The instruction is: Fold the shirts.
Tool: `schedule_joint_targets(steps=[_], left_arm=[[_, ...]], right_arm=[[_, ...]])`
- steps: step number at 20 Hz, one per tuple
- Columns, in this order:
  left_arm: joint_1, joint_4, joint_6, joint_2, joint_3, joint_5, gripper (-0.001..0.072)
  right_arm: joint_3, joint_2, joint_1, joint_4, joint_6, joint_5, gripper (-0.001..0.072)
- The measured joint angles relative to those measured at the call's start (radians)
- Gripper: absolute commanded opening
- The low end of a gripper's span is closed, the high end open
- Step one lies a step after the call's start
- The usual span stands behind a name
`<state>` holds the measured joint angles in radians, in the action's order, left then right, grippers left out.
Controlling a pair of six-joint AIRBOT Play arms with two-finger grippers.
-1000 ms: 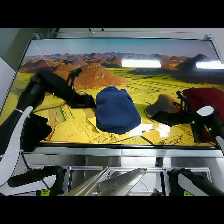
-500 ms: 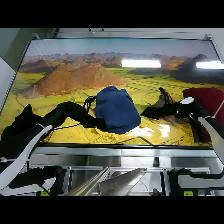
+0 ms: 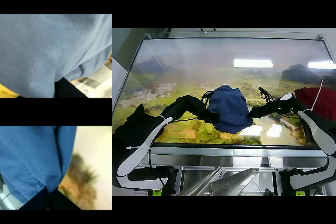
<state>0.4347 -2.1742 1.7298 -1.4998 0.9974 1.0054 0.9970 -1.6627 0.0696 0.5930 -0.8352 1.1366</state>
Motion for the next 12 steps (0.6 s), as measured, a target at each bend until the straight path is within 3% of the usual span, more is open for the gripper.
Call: schedule_joint_targets(steps=[5,9,12], left_arm=[[-0.01,0.0,-0.002,0.189,0.101,0.055,0.0016],[-0.013,-0.002,-0.071,0.393,0.356,0.112,0.0017],[-0.013,-0.004,-0.127,0.527,0.563,0.135,0.0017]], right_arm=[[0.092,0.135,0.003,-0.008,-0.018,0.158,0.0017],[0.273,0.421,0.004,-0.023,-0.058,0.244,0.0018],[0.43,0.671,0.004,0.01,-0.076,0.232,0.0018]])
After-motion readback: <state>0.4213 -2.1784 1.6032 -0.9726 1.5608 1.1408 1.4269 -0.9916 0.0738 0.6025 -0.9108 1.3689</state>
